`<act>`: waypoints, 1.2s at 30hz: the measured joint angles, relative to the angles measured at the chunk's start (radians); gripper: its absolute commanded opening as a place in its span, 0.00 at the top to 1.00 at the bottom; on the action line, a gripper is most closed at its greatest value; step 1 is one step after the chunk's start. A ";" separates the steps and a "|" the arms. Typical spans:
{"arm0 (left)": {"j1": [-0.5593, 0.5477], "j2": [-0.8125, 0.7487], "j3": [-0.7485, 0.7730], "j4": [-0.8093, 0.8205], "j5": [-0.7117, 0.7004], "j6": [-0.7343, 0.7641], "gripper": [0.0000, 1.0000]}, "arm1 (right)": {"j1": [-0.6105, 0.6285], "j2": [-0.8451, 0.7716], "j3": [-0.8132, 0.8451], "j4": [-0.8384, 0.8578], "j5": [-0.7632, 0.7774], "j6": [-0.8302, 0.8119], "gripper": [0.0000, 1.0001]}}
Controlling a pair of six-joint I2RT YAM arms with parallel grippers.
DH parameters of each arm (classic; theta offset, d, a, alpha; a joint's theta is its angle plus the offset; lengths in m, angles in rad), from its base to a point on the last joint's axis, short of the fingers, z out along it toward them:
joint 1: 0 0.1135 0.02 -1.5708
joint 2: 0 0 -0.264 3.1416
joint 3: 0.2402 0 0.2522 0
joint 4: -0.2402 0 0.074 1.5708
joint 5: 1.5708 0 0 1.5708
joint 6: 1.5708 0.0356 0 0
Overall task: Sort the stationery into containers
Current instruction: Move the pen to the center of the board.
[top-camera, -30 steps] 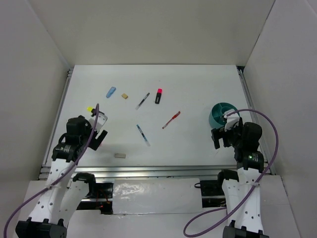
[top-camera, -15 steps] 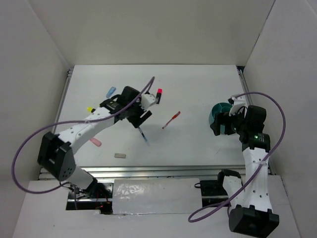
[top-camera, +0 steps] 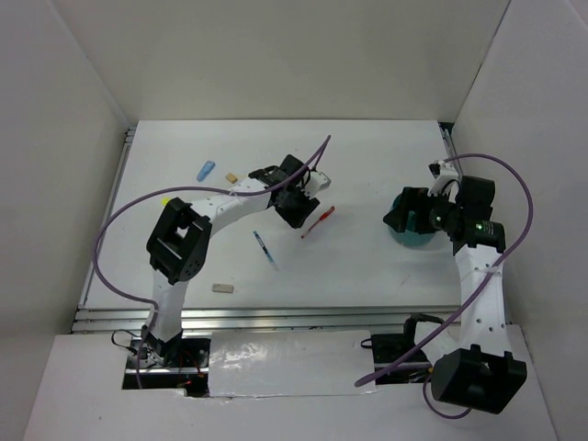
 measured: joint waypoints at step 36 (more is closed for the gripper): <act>0.008 0.059 -0.050 0.065 0.181 -0.139 1.00 | 0.013 0.125 0.214 0.013 -0.097 0.084 0.01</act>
